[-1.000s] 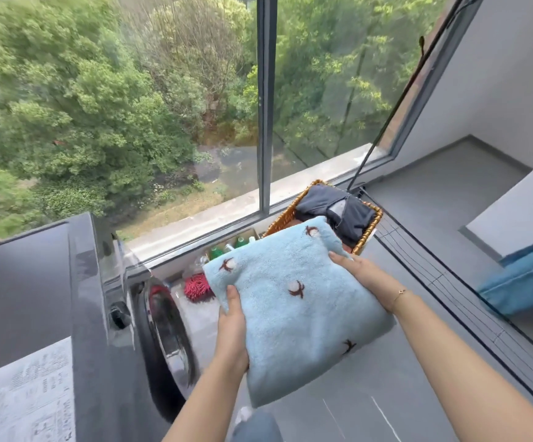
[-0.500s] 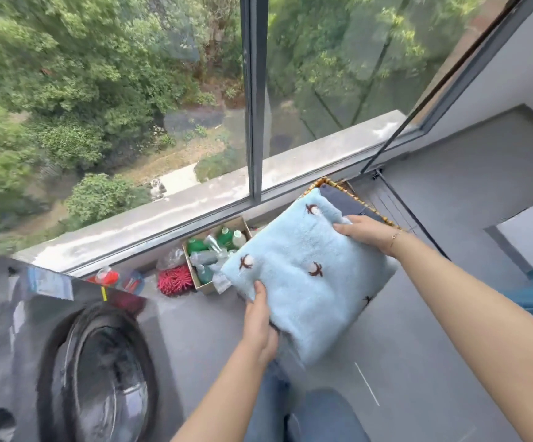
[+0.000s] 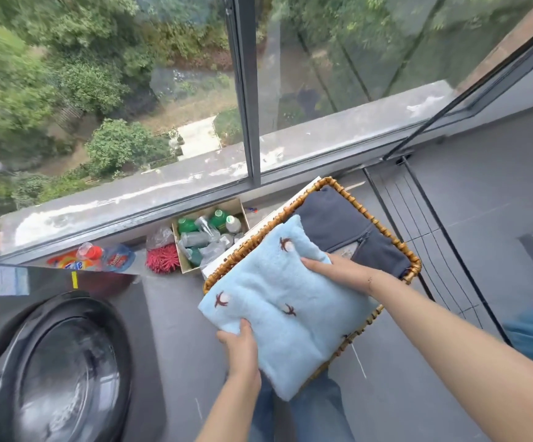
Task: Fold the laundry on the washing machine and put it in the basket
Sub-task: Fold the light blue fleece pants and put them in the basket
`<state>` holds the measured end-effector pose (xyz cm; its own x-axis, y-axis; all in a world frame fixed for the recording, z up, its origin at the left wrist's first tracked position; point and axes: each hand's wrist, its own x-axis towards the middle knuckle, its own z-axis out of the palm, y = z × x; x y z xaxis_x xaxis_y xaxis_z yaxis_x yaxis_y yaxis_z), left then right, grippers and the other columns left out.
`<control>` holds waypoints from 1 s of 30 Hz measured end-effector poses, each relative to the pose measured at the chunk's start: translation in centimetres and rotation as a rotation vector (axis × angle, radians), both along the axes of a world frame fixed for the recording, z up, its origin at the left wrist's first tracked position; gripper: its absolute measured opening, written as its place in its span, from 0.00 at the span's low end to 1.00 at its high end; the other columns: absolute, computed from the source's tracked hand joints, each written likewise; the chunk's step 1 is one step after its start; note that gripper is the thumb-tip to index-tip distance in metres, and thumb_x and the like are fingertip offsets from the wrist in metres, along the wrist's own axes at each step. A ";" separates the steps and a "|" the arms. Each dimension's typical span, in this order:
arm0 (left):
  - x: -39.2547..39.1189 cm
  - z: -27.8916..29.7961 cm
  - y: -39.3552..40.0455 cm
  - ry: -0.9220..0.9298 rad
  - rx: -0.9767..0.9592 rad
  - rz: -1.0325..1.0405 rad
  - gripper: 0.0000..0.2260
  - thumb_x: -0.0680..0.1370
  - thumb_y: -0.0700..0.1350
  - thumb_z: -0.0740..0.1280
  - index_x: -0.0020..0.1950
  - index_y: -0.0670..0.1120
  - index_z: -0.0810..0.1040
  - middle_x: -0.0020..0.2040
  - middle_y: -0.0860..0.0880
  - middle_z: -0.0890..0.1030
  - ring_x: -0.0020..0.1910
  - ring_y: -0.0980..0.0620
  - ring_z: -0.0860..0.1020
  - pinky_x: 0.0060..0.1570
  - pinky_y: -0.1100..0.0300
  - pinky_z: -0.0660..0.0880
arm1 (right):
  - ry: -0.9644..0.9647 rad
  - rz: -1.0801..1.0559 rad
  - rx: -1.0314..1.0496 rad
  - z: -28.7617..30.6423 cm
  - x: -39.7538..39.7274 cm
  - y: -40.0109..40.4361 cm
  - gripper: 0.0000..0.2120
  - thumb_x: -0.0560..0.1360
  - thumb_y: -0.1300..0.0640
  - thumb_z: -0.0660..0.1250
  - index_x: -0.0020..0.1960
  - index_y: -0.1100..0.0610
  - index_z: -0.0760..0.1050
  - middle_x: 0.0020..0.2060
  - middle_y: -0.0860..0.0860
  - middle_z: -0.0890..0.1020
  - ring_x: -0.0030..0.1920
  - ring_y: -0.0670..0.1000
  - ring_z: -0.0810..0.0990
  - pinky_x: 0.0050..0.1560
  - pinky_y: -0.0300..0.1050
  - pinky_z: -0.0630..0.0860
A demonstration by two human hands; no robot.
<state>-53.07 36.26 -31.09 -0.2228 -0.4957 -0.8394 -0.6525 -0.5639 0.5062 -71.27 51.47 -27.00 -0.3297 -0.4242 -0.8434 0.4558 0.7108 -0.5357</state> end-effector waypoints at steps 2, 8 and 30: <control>0.4 -0.6 0.2 -0.046 -0.120 0.003 0.20 0.78 0.45 0.65 0.66 0.46 0.61 0.61 0.46 0.73 0.56 0.46 0.76 0.55 0.46 0.76 | -0.066 0.019 -0.016 -0.9 0.0 -0.3 0.19 0.76 0.36 0.61 0.64 0.40 0.71 0.55 0.42 0.82 0.53 0.44 0.82 0.52 0.40 0.78; 0.9 -3.4 0.3 -0.124 -0.239 -0.111 0.28 0.76 0.53 0.66 0.72 0.49 0.59 0.68 0.47 0.68 0.66 0.43 0.69 0.63 0.42 0.71 | -0.168 0.056 0.030 -5.2 -0.7 -0.7 0.35 0.69 0.25 0.57 0.67 0.46 0.72 0.59 0.47 0.81 0.57 0.50 0.80 0.64 0.52 0.74; -7.7 -4.8 -0.6 0.248 -1.052 -1.651 0.25 0.75 0.67 0.56 0.70 0.61 0.68 0.76 0.53 0.61 0.76 0.42 0.56 0.67 0.30 0.54 | 1.152 -0.029 0.565 -8.6 8.8 0.9 0.22 0.75 0.41 0.54 0.57 0.54 0.77 0.40 0.51 0.77 0.40 0.56 0.77 0.43 0.51 0.72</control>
<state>-60.75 35.70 -35.90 -0.9544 0.0865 -0.2856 -0.0113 0.9458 0.3244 -62.45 52.38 -35.63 -0.9885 -0.0828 -0.1263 -0.0479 0.9651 -0.2575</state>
